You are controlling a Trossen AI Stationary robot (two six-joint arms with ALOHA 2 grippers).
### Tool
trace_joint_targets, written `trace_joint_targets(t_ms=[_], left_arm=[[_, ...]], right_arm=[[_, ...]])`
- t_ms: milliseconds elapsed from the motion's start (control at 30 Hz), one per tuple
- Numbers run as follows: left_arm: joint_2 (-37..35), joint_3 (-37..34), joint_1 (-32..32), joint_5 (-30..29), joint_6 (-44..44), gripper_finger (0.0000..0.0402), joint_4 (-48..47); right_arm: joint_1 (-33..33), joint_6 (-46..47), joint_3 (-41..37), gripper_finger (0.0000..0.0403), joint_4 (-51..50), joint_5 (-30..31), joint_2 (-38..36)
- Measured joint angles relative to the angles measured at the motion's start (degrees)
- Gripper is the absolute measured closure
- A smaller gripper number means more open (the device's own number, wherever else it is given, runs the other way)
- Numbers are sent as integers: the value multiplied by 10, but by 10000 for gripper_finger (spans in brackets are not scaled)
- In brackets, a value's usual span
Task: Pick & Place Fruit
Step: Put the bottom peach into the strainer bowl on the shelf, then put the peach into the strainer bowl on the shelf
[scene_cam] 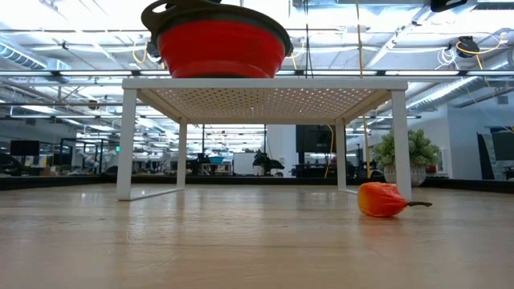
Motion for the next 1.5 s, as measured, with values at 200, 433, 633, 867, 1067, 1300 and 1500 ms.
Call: trace_joint_targets(t_ms=[200,433,633,867,1067,1300,1500], left_arm=[[0,0,0,-1,8,288,0],[0,0,0,-5,10,225,1],[-3,0,0,-1,21,187,0],[-46,0,-18,-56,43,192,2],[-64,0,-59,-97,90,250,0],[-64,0,-88,-119,101,368,-5],[-78,0,-96,-103,114,388,-7]], right_arm=[[0,0,0,402,1,0,0],[0,0,0,402,1,0,0],[0,0,0,402,1,0,0],[0,-16,0,401,1,-72,4],[1,-40,0,402,4,-134,29],[7,-51,0,402,74,-132,105],[35,-88,0,402,116,-83,171]])
